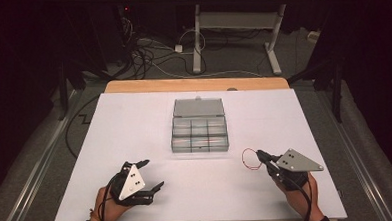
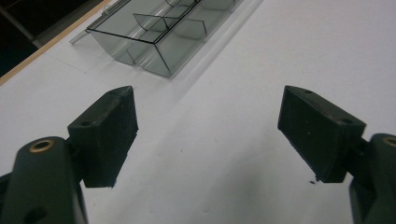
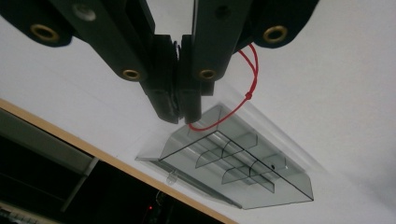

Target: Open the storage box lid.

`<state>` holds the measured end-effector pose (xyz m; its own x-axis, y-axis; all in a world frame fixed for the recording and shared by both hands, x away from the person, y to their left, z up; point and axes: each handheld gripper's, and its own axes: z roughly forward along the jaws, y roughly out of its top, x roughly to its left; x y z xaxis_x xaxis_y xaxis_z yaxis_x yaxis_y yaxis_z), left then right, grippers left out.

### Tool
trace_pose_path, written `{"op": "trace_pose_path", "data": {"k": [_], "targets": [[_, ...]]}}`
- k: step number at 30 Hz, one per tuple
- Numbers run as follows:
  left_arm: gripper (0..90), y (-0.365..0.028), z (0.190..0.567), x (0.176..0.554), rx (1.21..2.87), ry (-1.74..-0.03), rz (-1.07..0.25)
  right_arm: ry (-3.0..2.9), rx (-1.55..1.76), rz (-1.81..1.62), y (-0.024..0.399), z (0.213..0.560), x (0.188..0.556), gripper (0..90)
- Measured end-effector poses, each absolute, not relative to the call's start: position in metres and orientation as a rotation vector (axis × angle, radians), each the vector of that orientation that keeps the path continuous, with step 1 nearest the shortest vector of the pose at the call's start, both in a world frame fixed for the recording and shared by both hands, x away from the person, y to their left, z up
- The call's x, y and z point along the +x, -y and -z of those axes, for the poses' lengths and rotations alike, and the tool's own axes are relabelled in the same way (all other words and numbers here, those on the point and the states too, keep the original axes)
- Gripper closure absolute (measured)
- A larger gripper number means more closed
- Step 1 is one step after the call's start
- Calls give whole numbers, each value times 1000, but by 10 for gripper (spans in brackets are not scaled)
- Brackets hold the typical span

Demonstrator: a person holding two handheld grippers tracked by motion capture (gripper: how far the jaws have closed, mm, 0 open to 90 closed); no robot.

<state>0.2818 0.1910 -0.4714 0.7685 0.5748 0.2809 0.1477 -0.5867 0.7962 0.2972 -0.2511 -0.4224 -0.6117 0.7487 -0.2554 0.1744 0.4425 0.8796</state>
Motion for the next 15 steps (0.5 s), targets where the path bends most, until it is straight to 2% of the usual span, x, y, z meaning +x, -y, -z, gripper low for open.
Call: {"op": "trace_pose_path", "data": {"k": [15], "targets": [[194,-189,471,282,2154,-534,-672,-2019,746,-1195,242,410,318,884]]}}
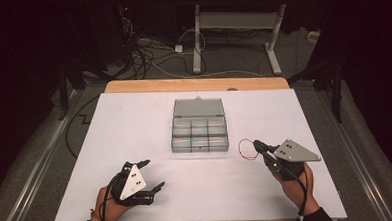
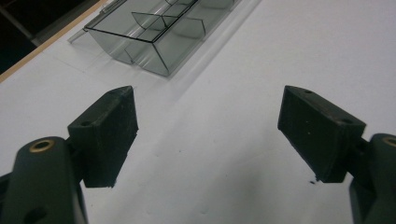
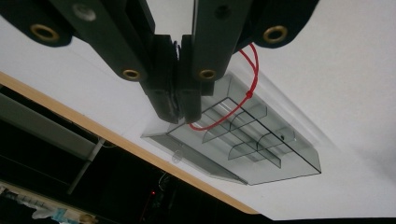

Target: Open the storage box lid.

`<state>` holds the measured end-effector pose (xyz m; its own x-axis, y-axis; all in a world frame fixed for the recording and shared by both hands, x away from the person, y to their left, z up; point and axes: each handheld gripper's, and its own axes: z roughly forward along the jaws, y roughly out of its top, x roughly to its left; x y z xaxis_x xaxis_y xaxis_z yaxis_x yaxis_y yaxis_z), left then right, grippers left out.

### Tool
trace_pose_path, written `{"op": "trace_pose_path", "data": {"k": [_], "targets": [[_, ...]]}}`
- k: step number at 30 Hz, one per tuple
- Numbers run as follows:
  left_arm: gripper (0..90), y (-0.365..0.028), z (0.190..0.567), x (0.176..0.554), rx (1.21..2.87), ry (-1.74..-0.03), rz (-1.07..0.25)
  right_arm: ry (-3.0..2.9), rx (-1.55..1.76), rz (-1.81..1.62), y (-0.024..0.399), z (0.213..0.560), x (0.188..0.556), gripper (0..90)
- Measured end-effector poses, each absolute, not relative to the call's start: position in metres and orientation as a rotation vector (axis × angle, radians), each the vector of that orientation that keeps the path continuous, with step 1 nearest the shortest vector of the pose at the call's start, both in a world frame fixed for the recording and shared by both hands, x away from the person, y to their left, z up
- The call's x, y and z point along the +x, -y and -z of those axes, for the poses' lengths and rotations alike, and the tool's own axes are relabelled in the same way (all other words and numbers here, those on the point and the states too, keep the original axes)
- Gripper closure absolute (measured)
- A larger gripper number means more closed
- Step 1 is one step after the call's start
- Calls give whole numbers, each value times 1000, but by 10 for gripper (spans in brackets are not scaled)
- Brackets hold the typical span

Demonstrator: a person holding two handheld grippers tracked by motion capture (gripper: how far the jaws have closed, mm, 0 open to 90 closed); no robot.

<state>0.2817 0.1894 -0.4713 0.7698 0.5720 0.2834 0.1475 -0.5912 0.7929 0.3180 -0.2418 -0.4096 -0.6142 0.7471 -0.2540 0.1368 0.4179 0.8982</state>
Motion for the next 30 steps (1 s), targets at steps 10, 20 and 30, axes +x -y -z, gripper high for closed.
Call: {"op": "trace_pose_path", "data": {"k": [10,20,30], "targets": [[193,-187,474,280,2130,-556,-635,-1981,732,-1205,229,405,342,885],[193,-186,475,280,2127,-560,-625,-2008,710,-1161,211,406,369,885],[193,-185,476,280,2124,-564,-617,-2049,703,-1111,192,403,391,884]]}}
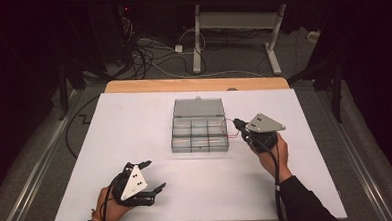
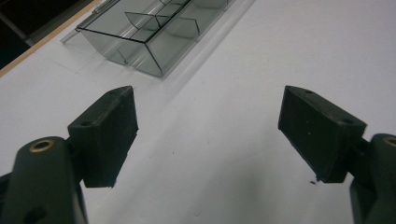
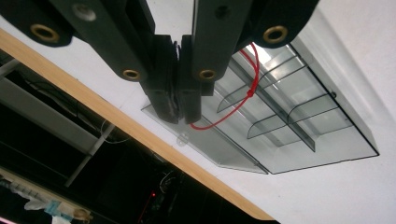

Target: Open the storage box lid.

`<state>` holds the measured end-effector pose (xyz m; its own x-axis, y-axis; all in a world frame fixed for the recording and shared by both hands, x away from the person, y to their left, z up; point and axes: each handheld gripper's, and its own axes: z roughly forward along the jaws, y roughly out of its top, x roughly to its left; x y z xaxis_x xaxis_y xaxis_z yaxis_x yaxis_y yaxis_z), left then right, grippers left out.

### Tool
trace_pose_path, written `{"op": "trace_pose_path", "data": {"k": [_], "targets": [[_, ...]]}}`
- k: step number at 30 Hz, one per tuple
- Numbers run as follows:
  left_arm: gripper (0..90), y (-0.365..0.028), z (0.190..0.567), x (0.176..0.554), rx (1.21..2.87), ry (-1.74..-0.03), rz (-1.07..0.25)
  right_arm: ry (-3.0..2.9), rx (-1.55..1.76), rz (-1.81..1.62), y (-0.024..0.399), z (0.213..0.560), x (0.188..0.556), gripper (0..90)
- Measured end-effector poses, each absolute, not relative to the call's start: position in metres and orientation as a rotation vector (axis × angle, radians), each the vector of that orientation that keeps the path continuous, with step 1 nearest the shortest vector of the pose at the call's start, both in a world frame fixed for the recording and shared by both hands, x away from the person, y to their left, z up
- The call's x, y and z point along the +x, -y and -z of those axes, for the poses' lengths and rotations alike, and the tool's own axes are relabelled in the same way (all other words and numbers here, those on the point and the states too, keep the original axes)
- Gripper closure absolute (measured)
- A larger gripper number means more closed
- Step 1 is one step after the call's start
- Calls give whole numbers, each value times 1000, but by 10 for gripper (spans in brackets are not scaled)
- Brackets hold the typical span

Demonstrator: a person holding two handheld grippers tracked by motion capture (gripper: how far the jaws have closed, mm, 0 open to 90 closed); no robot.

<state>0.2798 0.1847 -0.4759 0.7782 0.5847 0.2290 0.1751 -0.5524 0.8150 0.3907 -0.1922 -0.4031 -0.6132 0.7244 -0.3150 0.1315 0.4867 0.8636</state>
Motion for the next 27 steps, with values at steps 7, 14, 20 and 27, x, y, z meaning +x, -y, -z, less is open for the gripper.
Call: {"op": "trace_pose_path", "data": {"k": [7,14,20,27], "targets": [[193,-184,477,280,2128,-562,-612,-2084,695,-1050,177,406,405,884],[192,-184,476,280,2121,-555,-623,-2111,694,-998,165,412,418,884],[192,-186,474,280,2132,-539,-639,-2134,703,-946,157,420,430,885],[192,-187,474,281,2122,-549,-635,-2160,727,-878,149,428,444,885]]}}
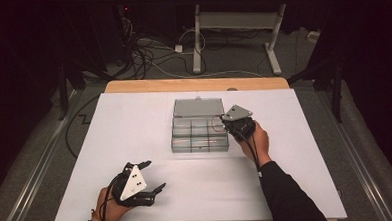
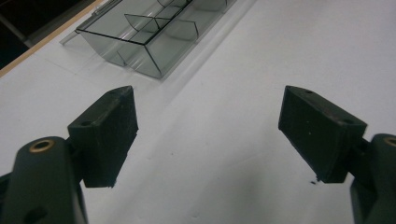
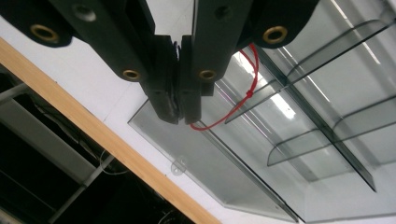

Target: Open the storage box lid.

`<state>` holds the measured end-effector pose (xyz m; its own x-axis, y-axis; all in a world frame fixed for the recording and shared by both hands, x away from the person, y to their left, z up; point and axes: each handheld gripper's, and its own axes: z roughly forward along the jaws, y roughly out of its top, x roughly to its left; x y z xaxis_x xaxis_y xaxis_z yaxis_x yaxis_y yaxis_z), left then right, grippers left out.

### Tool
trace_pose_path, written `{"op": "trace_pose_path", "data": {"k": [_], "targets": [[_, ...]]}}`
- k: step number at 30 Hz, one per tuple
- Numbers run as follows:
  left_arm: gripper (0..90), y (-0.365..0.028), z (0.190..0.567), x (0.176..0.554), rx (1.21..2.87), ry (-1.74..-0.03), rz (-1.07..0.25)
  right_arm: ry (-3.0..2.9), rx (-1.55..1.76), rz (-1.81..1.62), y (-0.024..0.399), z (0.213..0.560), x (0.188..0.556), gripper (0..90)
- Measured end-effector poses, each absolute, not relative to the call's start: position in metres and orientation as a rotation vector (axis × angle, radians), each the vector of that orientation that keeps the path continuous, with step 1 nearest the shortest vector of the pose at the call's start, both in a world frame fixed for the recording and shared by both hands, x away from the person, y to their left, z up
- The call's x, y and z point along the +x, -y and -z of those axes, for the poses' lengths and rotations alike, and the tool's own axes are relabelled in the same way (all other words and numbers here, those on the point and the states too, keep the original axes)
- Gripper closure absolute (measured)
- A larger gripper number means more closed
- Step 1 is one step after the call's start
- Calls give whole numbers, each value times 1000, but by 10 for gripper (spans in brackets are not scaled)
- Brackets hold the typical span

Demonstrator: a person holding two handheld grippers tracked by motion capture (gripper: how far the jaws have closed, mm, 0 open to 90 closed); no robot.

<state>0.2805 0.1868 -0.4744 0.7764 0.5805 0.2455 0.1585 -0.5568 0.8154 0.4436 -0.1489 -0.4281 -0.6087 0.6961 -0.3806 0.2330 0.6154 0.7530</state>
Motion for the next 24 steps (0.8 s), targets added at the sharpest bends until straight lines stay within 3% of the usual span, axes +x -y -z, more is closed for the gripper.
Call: {"op": "trace_pose_path", "data": {"k": [24], "targets": [[193,-190,474,283,2154,-522,-660,-2207,726,-754,134,443,461,881]]}}
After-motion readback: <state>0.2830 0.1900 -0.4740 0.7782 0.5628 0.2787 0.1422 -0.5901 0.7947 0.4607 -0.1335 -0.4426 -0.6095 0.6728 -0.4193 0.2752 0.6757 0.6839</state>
